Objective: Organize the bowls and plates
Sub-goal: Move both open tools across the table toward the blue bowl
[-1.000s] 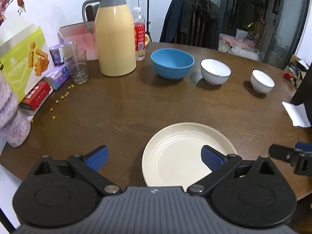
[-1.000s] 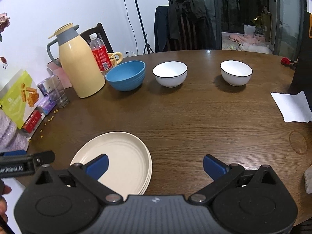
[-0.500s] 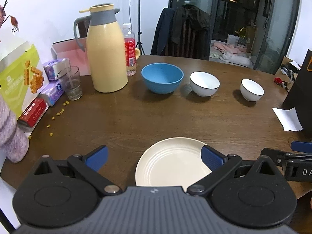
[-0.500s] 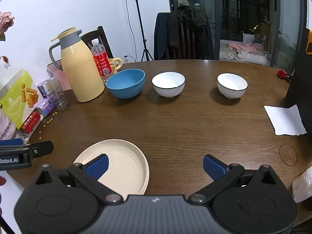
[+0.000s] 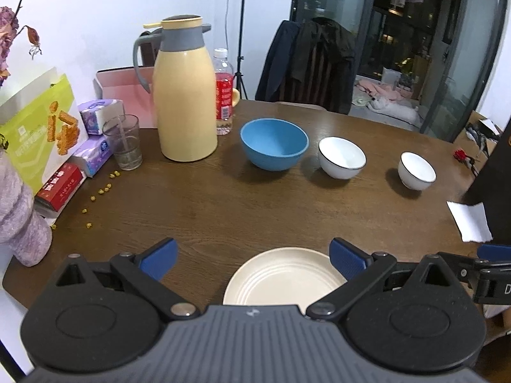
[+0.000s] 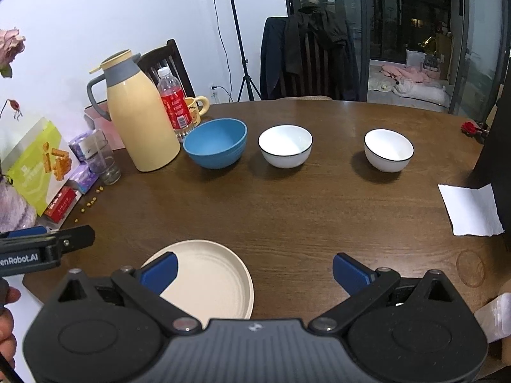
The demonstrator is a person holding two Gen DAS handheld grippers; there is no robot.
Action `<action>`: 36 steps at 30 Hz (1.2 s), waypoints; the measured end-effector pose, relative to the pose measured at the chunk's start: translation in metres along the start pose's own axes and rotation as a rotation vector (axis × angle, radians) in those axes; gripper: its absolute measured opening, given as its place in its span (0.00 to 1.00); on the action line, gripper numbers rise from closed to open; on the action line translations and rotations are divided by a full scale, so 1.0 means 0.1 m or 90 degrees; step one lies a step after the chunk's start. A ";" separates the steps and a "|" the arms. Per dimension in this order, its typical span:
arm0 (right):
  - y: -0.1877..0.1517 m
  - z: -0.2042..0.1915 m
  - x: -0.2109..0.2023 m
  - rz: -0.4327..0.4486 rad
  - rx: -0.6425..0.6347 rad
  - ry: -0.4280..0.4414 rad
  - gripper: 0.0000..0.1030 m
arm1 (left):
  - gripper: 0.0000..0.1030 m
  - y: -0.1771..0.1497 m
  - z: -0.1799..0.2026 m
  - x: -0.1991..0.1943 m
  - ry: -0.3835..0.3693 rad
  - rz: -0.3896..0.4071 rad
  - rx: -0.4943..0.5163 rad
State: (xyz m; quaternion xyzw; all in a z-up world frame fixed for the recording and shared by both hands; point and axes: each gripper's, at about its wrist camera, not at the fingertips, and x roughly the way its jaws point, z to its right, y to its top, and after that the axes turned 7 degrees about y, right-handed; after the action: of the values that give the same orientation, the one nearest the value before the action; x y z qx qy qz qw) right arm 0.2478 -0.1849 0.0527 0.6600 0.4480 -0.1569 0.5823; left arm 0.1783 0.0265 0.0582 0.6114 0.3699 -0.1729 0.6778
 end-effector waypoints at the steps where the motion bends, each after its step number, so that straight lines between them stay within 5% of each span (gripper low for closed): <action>1: 0.04 0.00 0.00 -0.002 0.002 0.002 1.00 | 1.00 0.03 -0.01 -0.01 0.000 0.000 -0.006; 20: 0.84 -0.10 0.37 -0.025 0.012 0.015 1.00 | 1.00 0.82 -0.09 0.18 0.040 -0.012 -0.024; 36: 1.41 -0.05 1.18 -0.078 0.058 0.006 1.00 | 1.00 1.43 -0.19 1.04 0.040 -0.074 -0.050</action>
State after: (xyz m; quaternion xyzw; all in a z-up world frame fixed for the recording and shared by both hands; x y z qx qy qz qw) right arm 0.4200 -0.1207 0.0567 0.6577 0.4827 -0.2095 0.5391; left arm 0.3405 0.0945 0.0852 0.5669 0.4320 -0.1779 0.6785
